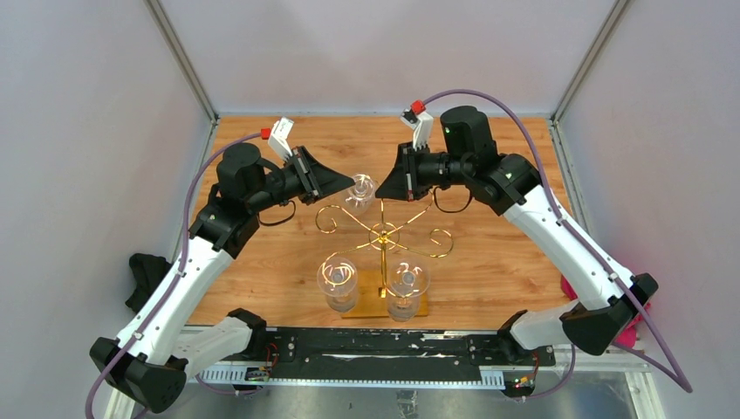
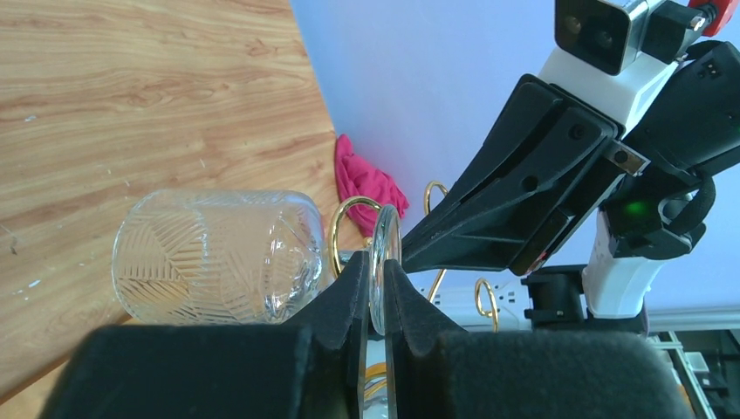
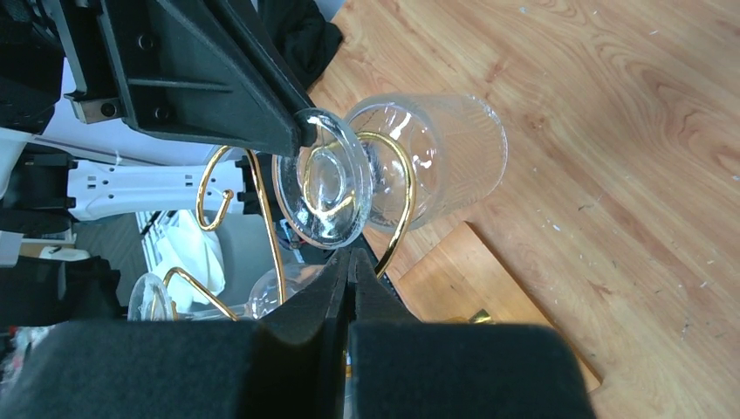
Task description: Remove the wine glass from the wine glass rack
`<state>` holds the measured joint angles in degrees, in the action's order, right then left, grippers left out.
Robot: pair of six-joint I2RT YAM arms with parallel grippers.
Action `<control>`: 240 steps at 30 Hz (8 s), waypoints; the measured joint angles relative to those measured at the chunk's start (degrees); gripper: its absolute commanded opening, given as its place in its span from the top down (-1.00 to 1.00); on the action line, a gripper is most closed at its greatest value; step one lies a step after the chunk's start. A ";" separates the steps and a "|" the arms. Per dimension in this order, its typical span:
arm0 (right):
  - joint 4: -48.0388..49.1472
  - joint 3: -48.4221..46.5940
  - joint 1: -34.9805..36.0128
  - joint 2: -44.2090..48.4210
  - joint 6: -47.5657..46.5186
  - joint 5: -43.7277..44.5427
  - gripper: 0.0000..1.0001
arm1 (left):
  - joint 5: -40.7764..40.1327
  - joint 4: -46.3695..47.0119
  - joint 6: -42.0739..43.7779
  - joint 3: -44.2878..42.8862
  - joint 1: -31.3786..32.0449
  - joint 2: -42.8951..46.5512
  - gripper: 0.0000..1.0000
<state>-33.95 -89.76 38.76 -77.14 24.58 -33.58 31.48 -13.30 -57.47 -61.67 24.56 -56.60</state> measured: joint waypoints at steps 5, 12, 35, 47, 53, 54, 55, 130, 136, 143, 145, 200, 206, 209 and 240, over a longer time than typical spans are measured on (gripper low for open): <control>-1.51 -1.92 1.18 -1.03 -0.70 2.45 1.00 | -0.13 0.17 0.00 0.17 -0.07 0.04 0.79; -2.62 -3.43 1.90 -2.34 -0.63 3.82 1.00 | -0.94 0.31 0.48 0.24 -0.26 0.26 0.59; 1.42 -3.61 2.71 -4.04 1.99 4.94 1.00 | 3.23 2.56 1.27 1.62 -0.26 1.25 1.00; 1.88 -3.61 2.71 -3.19 2.95 6.97 0.09 | 2.97 4.52 -0.72 2.54 -0.28 1.38 1.00; 1.79 -3.50 2.23 -0.04 1.90 13.84 -0.32 | 4.66 7.72 -4.46 3.28 -0.11 0.94 1.00; 1.86 -3.39 2.23 0.42 2.03 14.38 -0.34 | 4.83 8.00 -4.92 3.39 -0.09 0.66 1.00; 1.86 -3.37 2.25 0.81 2.10 14.27 -0.34 | 4.61 8.13 -5.40 3.63 -0.04 0.13 1.00; 4.42 2.62 3.15 9.86 -0.24 18.60 -0.35 | -5.16 1.95 -15.37 0.26 5.64 -1.09 1.00; 4.42 2.67 3.15 9.86 -0.22 18.56 -0.35 | -5.38 1.81 -15.32 1.09 5.64 -0.63 1.00; 4.44 2.67 3.15 9.66 -0.15 17.90 -0.35 | -7.56 -3.56 -13.73 0.50 4.72 2.58 1.00; 4.46 2.67 3.15 9.51 -0.15 17.57 -0.35 | -7.89 -4.90 -13.33 0.46 3.74 3.78 1.00; 113.66 5.81 -31.41 -24.76 73.46 -22.23 -0.23 | 4.17 97.61 -61.75 -30.82 -5.90 -50.95 1.00; 118.44 5.44 -31.21 -25.35 77.75 -21.31 -0.19 | 4.39 97.77 -61.77 -30.01 -5.53 -50.82 1.00; 119.49 4.31 -30.69 -25.35 78.68 -21.18 -0.19 | 4.39 97.85 -61.77 -30.01 -5.14 -50.82 1.00; 122.27 -3.98 -21.94 -27.26 86.29 -17.51 1.00 | 3.56 97.66 -62.90 -32.20 -2.05 -53.48 0.03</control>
<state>88.31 -93.73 16.82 -104.40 110.87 -51.09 35.05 84.36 -120.38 -93.86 22.50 -110.08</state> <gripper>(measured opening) 0.240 0.367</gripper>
